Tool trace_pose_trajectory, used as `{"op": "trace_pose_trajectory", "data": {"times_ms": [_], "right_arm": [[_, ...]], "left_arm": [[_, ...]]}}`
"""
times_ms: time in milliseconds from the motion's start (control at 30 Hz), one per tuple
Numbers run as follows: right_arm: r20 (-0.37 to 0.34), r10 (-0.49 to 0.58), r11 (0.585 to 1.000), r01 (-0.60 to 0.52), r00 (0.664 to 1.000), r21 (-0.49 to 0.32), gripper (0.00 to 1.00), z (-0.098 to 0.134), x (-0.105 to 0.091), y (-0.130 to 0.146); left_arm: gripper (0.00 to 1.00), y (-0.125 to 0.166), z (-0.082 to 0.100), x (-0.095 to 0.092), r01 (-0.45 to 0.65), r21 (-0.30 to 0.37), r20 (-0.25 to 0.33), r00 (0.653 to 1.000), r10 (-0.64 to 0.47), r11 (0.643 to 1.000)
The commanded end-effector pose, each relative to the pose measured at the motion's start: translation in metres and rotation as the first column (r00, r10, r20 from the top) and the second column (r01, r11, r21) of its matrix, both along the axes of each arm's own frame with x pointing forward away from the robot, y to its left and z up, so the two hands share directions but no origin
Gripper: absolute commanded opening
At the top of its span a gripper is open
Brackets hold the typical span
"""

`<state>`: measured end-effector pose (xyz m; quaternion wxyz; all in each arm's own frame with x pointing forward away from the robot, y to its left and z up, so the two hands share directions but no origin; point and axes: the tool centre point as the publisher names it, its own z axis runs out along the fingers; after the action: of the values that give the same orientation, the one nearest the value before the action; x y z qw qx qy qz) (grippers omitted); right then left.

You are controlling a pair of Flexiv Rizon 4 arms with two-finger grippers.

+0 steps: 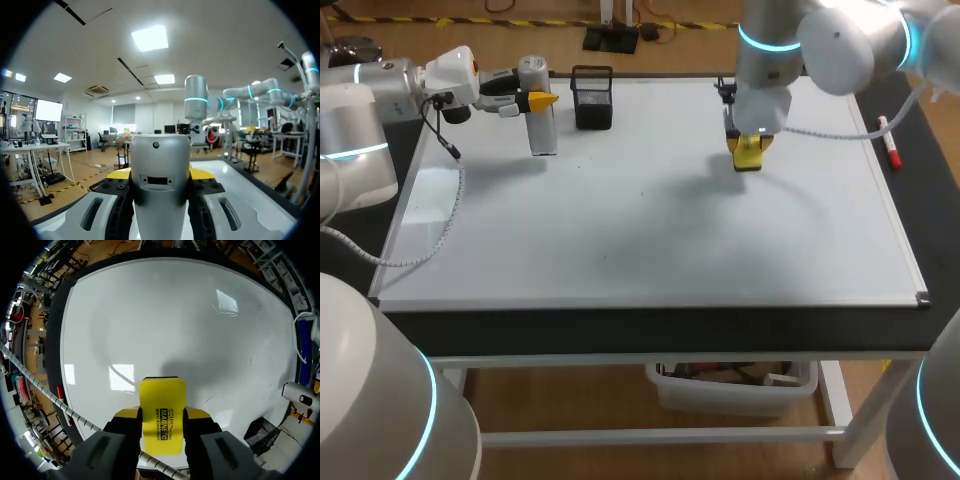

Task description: Pick up the inspection probe, press it on each red-marked spot on the whiteboard one by one, put down the probe, pick up the eraser, and wipe off all the red marks.

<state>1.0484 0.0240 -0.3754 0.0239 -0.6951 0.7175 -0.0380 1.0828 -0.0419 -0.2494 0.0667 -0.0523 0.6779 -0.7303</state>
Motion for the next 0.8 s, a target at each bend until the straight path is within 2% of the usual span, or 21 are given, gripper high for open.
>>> {"op": "trace_pose_trajectory", "data": {"times_ms": [33,533,667,800], "right_arm": [[-0.051,0.013,1.0,-0.012,0.999,0.023,0.0,-0.006,0.031,0.005],[-0.096,0.034,0.999,-0.03,0.995,0.045,0.0,-0.016,0.078,0.027],[-0.101,0.032,0.997,-0.024,0.994,0.079,0.0,-0.017,0.085,0.034],[-0.104,0.032,0.997,-0.023,0.994,0.079,0.0,-0.02,0.09,0.04]], "left_arm": [[0.0,0.0,0.0,0.001,0.003,-0.003,0.003,1.0,-0.003,1.0],[0.0,0.0,0.0,0.001,0.003,-0.003,0.003,1.0,-0.003,1.0],[0.0,0.0,0.0,0.001,0.003,-0.003,0.003,1.0,-0.003,1.0],[0.0,0.0,0.0,0.001,0.003,-0.003,0.003,1.0,-0.003,1.0]]}}
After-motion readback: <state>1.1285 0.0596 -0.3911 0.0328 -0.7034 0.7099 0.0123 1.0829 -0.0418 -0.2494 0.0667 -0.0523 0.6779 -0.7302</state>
